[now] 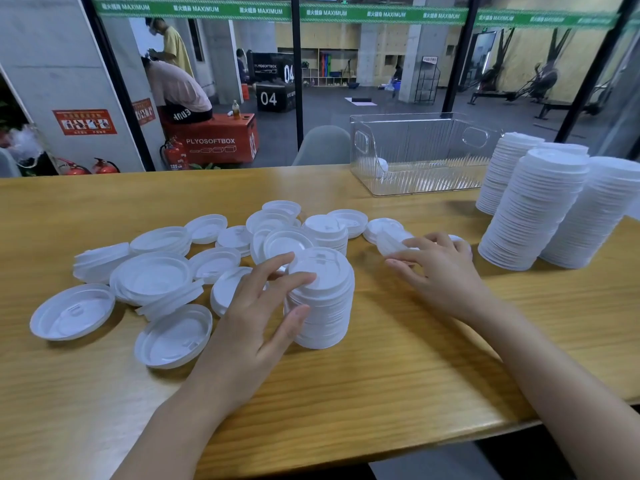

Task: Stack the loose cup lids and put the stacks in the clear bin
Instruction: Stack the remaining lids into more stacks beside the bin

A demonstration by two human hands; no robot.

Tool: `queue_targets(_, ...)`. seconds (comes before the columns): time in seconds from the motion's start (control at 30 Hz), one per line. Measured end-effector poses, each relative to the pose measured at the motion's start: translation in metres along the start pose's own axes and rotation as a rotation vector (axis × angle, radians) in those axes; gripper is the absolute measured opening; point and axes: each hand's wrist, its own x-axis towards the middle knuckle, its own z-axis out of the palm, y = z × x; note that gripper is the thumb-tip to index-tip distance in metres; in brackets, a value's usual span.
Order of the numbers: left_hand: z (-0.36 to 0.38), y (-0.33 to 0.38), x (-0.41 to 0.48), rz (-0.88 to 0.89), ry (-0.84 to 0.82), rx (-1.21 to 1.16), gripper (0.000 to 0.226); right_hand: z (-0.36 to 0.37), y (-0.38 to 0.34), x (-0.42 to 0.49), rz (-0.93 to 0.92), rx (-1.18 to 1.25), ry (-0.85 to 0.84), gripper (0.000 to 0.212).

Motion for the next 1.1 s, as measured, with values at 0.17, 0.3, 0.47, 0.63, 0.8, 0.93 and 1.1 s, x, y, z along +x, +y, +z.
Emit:
queue_targets(0.17,0.001,0.0,0.0,-0.011,0.001,-0.003,0.037,-0.007,-0.005,-0.013,0.017,0.817,0.095,0.018)
queue_targets(0.3,0.001,0.001,0.0,-0.011,0.001,0.002,0.037,-0.004,0.0,-0.016,0.086,1.047,0.042,0.024)
queue_targets(0.47,0.0,0.002,0.0,-0.017,-0.005,0.023,0.037,0.003,0.009,-0.023,0.143,0.648,0.075,0.028)
queue_targets(0.63,0.0,0.002,0.0,-0.025,-0.007,0.02,0.037,0.002,0.006,-0.03,0.106,0.29,0.067,0.044)
queue_targets(0.8,0.0,0.002,0.0,-0.017,-0.007,0.015,0.037,0.002,0.002,-0.026,0.097,0.267,0.033,0.037)
queue_targets(0.93,0.0,0.002,0.0,-0.018,-0.007,0.013,0.037,0.004,0.001,-0.026,0.075,0.391,0.034,0.032)
queue_targets(1.1,0.0,0.0,0.0,-0.025,-0.012,0.017,0.037,0.006,-0.003,-0.025,0.076,0.441,0.016,0.034)
